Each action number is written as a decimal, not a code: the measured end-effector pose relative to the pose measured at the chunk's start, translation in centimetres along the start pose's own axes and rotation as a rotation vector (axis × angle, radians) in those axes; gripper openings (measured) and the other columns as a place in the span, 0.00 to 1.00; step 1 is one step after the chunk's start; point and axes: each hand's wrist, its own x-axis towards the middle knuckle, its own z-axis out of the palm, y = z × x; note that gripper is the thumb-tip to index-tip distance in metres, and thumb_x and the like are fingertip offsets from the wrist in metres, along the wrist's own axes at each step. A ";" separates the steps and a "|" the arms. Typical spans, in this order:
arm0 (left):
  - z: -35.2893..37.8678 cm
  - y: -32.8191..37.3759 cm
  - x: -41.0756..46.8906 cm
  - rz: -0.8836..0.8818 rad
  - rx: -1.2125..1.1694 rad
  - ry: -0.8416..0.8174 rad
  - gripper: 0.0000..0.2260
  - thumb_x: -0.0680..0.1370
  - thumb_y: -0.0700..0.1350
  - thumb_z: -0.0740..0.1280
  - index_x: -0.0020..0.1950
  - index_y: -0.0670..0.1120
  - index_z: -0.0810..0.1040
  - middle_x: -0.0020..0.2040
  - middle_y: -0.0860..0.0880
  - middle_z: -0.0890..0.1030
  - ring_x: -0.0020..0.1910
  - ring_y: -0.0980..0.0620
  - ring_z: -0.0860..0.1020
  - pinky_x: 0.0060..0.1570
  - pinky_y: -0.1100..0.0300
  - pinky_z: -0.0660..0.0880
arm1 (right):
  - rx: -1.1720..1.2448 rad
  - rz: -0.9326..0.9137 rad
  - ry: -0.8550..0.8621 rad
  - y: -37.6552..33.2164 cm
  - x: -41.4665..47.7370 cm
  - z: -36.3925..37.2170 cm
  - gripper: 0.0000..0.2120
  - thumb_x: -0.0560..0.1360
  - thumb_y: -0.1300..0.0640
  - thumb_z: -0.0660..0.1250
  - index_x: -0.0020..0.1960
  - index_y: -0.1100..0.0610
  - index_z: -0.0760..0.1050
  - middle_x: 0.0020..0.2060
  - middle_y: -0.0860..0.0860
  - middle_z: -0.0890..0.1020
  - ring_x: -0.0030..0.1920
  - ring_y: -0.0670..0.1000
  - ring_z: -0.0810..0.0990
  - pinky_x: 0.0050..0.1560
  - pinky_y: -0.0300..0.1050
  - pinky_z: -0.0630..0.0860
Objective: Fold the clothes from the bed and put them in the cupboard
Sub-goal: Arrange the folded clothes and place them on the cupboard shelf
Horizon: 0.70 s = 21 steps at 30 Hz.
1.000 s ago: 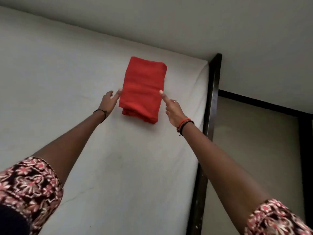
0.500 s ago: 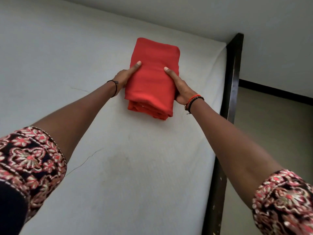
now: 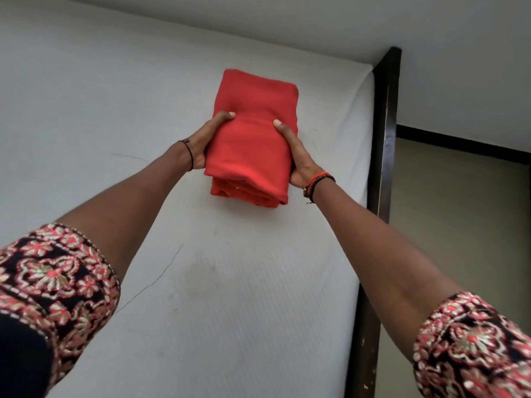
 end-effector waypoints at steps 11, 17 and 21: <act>5.5 -5.8 -7.7 -0.168 -0.111 -0.081 0.28 0.65 0.59 0.72 0.61 0.47 0.77 0.50 0.44 0.83 0.44 0.47 0.83 0.48 0.52 0.79 | 0.159 0.151 0.019 3.8 -11.0 -4.3 0.17 0.73 0.43 0.68 0.56 0.52 0.77 0.48 0.53 0.85 0.49 0.52 0.84 0.57 0.49 0.78; 11.9 -7.0 -13.9 -0.176 -0.086 -0.076 0.25 0.68 0.58 0.71 0.61 0.47 0.77 0.51 0.44 0.83 0.45 0.47 0.82 0.50 0.52 0.78 | 0.189 0.162 0.059 3.7 -19.2 -7.7 0.20 0.70 0.43 0.71 0.57 0.53 0.77 0.47 0.54 0.85 0.49 0.53 0.84 0.54 0.49 0.78; 17.1 -7.4 -17.9 -0.191 -0.070 -0.073 0.23 0.71 0.59 0.69 0.61 0.48 0.77 0.51 0.44 0.84 0.44 0.47 0.83 0.47 0.53 0.78 | 0.208 0.127 0.089 3.1 -24.9 -10.3 0.25 0.69 0.44 0.72 0.62 0.53 0.76 0.50 0.55 0.85 0.49 0.52 0.84 0.53 0.48 0.79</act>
